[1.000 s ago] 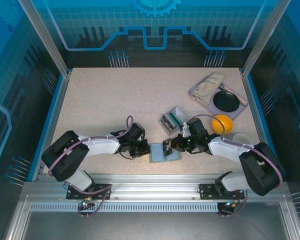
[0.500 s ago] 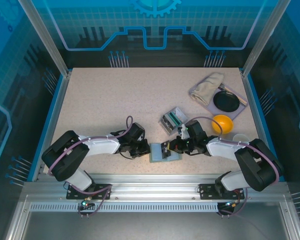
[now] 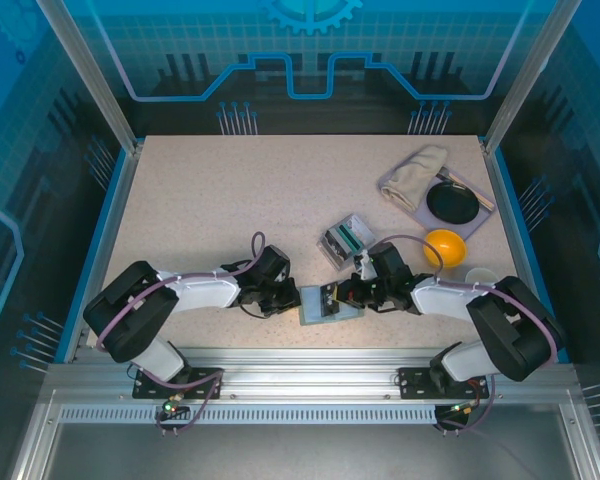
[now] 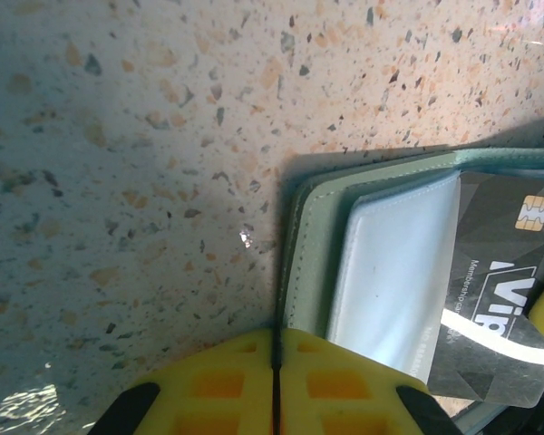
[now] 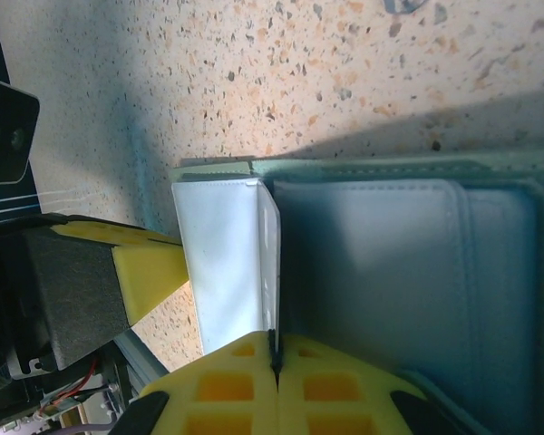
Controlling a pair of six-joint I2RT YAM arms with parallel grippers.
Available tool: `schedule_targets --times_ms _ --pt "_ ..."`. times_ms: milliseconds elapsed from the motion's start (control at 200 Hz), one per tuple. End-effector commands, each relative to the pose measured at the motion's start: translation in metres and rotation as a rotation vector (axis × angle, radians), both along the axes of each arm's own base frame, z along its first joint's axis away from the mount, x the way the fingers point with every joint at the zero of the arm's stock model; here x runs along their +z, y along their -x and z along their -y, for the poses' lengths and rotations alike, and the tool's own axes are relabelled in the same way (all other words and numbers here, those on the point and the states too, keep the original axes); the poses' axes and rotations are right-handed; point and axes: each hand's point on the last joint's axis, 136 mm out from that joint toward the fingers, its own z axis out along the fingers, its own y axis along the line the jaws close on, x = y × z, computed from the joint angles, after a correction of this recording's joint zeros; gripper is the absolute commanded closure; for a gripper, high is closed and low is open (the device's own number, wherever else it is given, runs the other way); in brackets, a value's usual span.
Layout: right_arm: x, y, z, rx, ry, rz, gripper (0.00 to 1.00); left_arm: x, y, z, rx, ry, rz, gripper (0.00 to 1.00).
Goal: Put the credit cards into the card holder
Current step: Insert the credit card into the card slot.
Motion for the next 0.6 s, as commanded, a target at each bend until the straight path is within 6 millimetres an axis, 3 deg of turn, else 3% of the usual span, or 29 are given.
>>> schedule_targets --times_ms 0,300,595 --pt "-0.007 0.017 -0.005 0.048 0.012 -0.037 0.99 -0.005 0.0 0.001 0.007 -0.024 -0.007 0.92" --pt "-0.009 0.021 0.013 0.038 0.047 -0.04 0.98 -0.006 -0.001 0.002 0.008 -0.028 -0.01 0.93" --pt "-0.006 0.021 0.003 0.049 -0.012 -0.043 0.98 -0.006 -0.002 0.005 0.005 -0.02 -0.012 0.93"
